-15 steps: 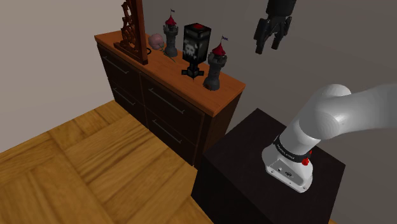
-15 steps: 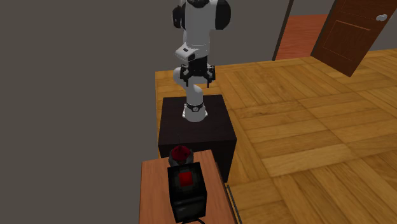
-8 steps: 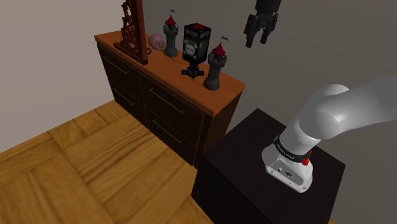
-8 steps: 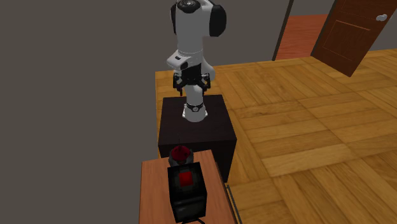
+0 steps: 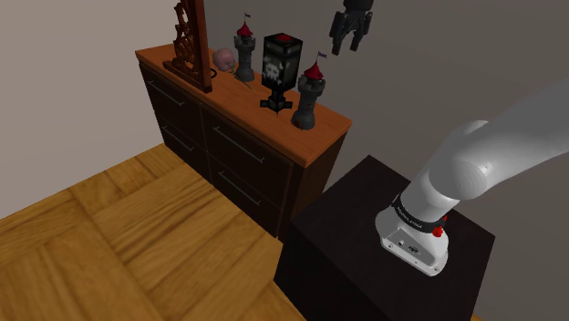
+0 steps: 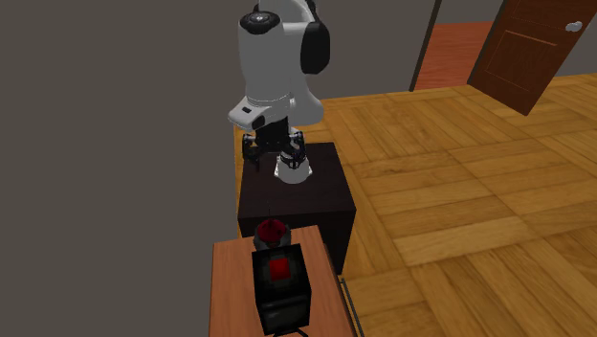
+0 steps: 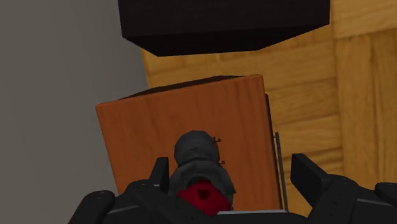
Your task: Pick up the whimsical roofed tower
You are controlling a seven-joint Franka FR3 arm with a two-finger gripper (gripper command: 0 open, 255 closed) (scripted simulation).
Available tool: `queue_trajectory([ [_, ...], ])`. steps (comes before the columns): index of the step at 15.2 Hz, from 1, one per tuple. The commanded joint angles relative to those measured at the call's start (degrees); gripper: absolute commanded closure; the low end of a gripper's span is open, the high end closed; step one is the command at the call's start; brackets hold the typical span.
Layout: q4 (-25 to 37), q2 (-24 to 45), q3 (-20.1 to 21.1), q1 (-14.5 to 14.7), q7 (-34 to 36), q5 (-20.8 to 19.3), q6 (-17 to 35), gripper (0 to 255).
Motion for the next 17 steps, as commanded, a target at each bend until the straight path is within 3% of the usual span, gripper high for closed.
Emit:
queue_trajectory([
  [1,2.68,3.7,-1.06,0.15,-2.07,0.45,1.82,0],
  [5,9.28,11.02,-2.82,0.32,-5.93,2.0,3.76,0],
  [14,3.72,11.29,-2.94,0.22,-6.1,2.01,9.59,0],
  [15,3.86,11.31,-2.95,0.21,-6.11,2.02,9.46,255],
  [17,3.87,11.3,-2.93,0.22,-6.08,2.02,9.45,255],
])
